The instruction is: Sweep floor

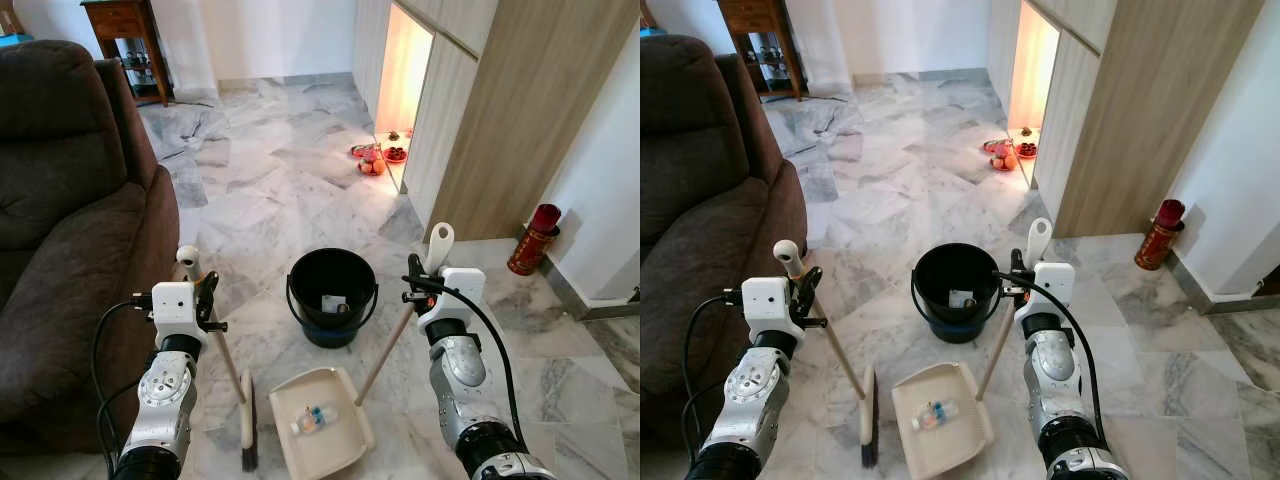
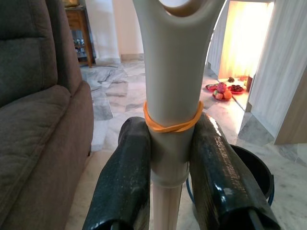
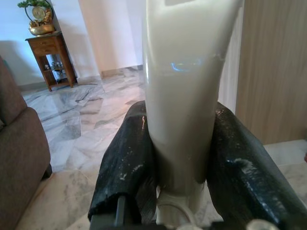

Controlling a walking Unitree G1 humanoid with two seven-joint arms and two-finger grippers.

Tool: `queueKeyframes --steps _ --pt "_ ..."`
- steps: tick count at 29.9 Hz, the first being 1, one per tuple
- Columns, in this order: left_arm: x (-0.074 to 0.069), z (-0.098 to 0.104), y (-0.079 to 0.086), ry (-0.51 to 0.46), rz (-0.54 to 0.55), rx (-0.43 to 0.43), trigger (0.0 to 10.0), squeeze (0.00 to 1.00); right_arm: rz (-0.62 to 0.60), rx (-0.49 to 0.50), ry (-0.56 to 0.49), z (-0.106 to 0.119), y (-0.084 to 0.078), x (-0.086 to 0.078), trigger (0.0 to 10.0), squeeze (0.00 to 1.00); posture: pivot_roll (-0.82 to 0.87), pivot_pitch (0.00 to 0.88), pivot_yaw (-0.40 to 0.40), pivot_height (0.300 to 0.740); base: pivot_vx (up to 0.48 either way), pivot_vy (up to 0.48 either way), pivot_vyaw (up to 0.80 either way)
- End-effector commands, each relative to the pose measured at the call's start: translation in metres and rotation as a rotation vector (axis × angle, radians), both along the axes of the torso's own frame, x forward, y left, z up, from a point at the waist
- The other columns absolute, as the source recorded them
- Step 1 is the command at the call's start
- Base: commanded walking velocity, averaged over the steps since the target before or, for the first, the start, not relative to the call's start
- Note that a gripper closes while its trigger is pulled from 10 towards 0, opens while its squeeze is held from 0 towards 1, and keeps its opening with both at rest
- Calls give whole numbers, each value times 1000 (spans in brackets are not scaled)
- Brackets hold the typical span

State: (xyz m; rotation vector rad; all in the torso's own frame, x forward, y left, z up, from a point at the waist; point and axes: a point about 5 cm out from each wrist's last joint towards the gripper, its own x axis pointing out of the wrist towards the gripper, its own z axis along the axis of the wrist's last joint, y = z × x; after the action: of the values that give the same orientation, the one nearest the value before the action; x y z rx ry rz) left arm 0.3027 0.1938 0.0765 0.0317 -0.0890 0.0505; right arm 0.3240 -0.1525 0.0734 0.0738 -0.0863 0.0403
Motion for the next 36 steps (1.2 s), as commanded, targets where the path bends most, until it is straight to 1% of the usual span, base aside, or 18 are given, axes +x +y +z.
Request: queueKeyframes --steps 1,3,6,7,9,17,19,22,26,27,29,30,36 --pt "3 10 3 -40 -2 15 10000 0 -7 20 -43 9 1 3 10000 0 117 0 23 740 0 0 0" --pt "3 10 3 -40 -2 15 10000 0 -7 21 -45 10 1 3 10000 0 117 0 23 740 0 0 0" --pt "4 11 4 -39 0 19 10000 0 -35 22 -87 16 2 4 10000 0 119 0 26 740 0 0 0" --pt "4 11 4 -39 0 19 10000 0 -35 22 -87 16 2 4 10000 0 119 0 26 740 0 0 0" --pt "5 12 5 -41 -2 22 10000 0 -49 30 -125 24 4 6 10000 0 118 0 31 740 0 0 0" --pt "6 14 4 -46 -15 38 10000 0 -82 44 -209 42 7 9 10000 0 121 0 36 740 0 0 0" --pt "6 14 4 -46 -21 51 10000 0 -74 22 -236 46 10 9 10000 0 121 0 38 740 0 0 0" --pt "6 14 4 -48 -24 54 10000 0 -81 34 -278 54 14 8 10000 0 123 0 41 740 0 0 0" --pt "6 14 4 -48 -22 55 10000 0 -80 16 -314 61 18 6 10000 0 124 0 45 740 0 0 0" --pt "5 14 4 -48 -23 56 10000 0 -76 7 -338 66 20 4 10000 0 125 0 46 740 0 0 0" --pt "4 14 4 -48 -24 59 10000 0 -73 28 -363 72 23 1 10000 0 122 0 49 740 0 0 0" --pt "4 14 4 -48 -24 59 10000 0 -73 28 -363 72 23 1 10000 0 122 0 49 740 0 0 0" --pt "4 13 4 -45 -25 58 10000 0 -73 26 -405 84 26 -14 10000 0 117 0 50 740 0 0 0"
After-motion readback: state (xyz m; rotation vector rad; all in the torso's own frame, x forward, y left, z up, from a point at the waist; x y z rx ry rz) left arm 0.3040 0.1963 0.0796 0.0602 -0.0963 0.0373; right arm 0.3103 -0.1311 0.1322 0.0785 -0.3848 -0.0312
